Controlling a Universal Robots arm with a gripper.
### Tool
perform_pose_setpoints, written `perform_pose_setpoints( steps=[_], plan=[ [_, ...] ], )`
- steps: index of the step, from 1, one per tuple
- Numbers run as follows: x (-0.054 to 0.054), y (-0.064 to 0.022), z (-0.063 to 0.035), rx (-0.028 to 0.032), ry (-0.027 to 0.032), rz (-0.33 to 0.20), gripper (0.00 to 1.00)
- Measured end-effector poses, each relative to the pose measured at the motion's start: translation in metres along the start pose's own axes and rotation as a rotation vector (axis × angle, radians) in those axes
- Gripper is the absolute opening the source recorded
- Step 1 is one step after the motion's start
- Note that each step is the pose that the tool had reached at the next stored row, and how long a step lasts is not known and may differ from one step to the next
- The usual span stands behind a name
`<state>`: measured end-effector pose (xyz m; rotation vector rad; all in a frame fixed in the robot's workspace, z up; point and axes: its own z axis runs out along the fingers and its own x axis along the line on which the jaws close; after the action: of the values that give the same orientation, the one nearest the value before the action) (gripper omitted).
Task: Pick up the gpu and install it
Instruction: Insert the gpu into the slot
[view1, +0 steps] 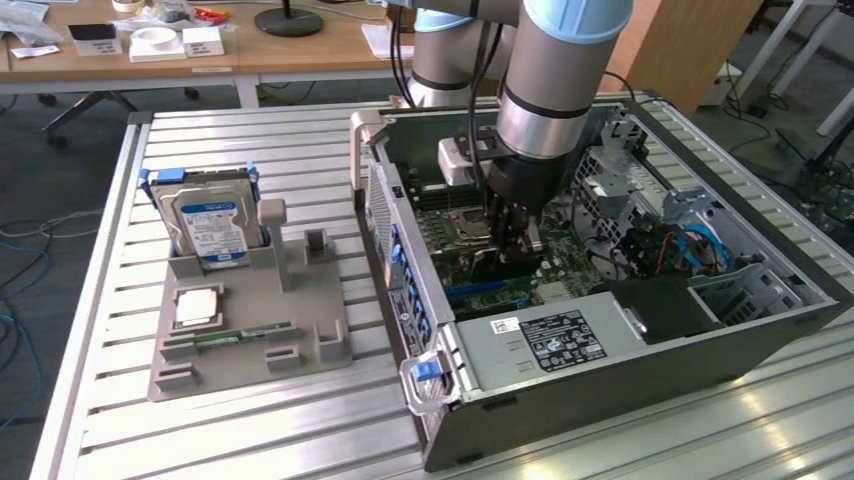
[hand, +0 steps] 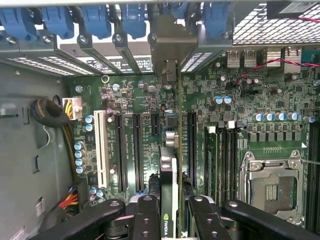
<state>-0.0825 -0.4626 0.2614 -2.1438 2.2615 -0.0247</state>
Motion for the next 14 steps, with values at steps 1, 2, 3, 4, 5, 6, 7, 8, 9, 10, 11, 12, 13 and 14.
perform_pose_setpoints(
  steps=[1, 2, 3, 4, 5, 6, 7, 8, 9, 10, 11, 12, 13, 14],
  plan=[
    [0.0, 0.0001, 0.0004, 0.0, 0.0001, 0.0, 0.27],
    [0.0, 0.0001, 0.0004, -0.0001, 0.0002, 0.0, 0.27],
    [0.0, 0.0001, 0.0004, -0.0001, 0.0002, 0.0, 0.27],
    [0.0, 0.0001, 0.0004, -0.0001, 0.0002, 0.0, 0.27],
    [0.0, 0.0004, 0.0005, 0.0, 0.0001, 0.0, 0.27],
    [-0.0001, 0.0009, 0.0005, 0.0001, -0.0001, 0.0, 0.27],
    [-0.0001, 0.0015, 0.0006, 0.0001, -0.0002, 0.0, 0.27],
    [-0.0001, 0.0019, 0.0007, 0.0002, -0.0003, 0.0, 0.27],
    [-0.0001, 0.0025, 0.0009, 0.0001, -0.0003, 0.0, 0.27],
    [-0.0002, 0.0029, 0.0009, 0.0002, -0.0001, 0.0, 0.27],
    [-0.0002, 0.003, 0.001, 0.0, 0.0, 0.0, 0.27],
    [-0.0002, 0.003, 0.0013, 0.0001, -0.0001, 0.0, 0.27],
    [-0.0002, 0.003, 0.0019, 0.0002, -0.0005, 0.0, 0.27],
    [-0.0002, 0.003, 0.0025, 0.0001, -0.0003, 0.0, 0.27]
  ],
)
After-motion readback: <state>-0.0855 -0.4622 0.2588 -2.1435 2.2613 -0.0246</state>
